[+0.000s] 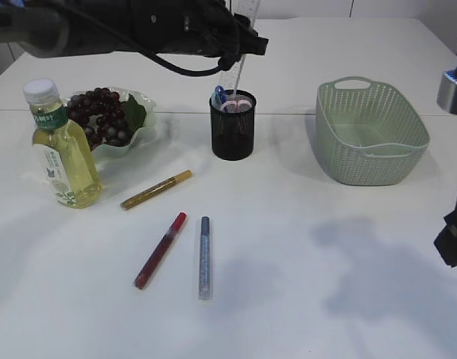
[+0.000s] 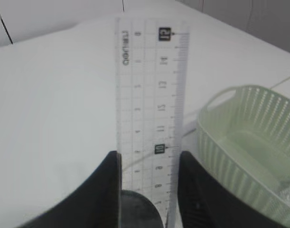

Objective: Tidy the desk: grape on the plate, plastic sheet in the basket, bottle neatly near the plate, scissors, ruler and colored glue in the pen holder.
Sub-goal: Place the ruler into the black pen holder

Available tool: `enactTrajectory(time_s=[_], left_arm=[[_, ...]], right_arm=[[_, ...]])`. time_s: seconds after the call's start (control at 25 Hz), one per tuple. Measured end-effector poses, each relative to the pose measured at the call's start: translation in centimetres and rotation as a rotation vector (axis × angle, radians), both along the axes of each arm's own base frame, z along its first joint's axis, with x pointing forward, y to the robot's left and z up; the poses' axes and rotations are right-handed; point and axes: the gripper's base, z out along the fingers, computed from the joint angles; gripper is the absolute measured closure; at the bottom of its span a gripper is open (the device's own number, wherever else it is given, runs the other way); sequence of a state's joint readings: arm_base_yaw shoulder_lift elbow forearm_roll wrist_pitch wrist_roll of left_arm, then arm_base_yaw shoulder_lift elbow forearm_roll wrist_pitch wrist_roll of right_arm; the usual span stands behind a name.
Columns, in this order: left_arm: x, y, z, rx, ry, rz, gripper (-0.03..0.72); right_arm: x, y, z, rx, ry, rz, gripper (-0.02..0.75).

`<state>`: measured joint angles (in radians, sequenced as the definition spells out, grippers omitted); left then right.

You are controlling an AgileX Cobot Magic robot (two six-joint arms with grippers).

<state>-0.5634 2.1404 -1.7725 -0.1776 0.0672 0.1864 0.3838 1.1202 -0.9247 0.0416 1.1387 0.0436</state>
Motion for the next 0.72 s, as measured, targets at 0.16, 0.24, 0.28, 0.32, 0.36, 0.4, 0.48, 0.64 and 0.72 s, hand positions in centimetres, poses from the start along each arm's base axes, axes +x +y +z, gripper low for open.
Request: enactTrajectory(time_s=[0.16,0.24,0.28,0.32,0.36,0.4,0.48,0.64,0.72], left_arm=[[0.8,-0.2,-0.6,-0.048,-0.083,0.023,0.417],[1.1,-0.3,-0.9,-0.069,-0.119,0.034,0.417],[1.2,-0.4,-1.1,-0.078,-0.135,0.038,0.417],[1.4,-0.4,-1.4,-0.087,-0.152,0.044,0.417],[1.6,-0.5,-1.6,-0.098,-0.172,0.05,0.417],[1.8,-0.5,-2.0,-0.104,-0.184,0.054,0.417],[2.0,-0.6,-2.6,-0.117,-0.212,0.063,0.417],[2.4,-0.7,-3.7,-0.131,-0.24,0.074,0.417],[2.6,-0.8,-4.3,-0.135,-0.251,0.079,0.417]], right_arm=[[0.2,0.0,0.1,0.001,-0.025,0.0,0.374],[0.3,0.0,0.1,0.005,-0.034,0.0,0.374],[0.3,0.1,0.1,0.007,-0.04,-0.001,0.374],[0.4,0.1,0.1,0.008,-0.048,-0.001,0.374],[0.5,0.1,0.2,0.008,-0.053,0.0,0.374],[0.5,0.1,0.2,0.008,-0.057,0.0,0.373],[0.5,0.0,0.2,0.001,-0.065,0.001,0.374],[0.6,0.0,0.2,-0.003,-0.076,0.002,0.374],[0.7,0.0,0.2,0.0,-0.083,0.001,0.374]])
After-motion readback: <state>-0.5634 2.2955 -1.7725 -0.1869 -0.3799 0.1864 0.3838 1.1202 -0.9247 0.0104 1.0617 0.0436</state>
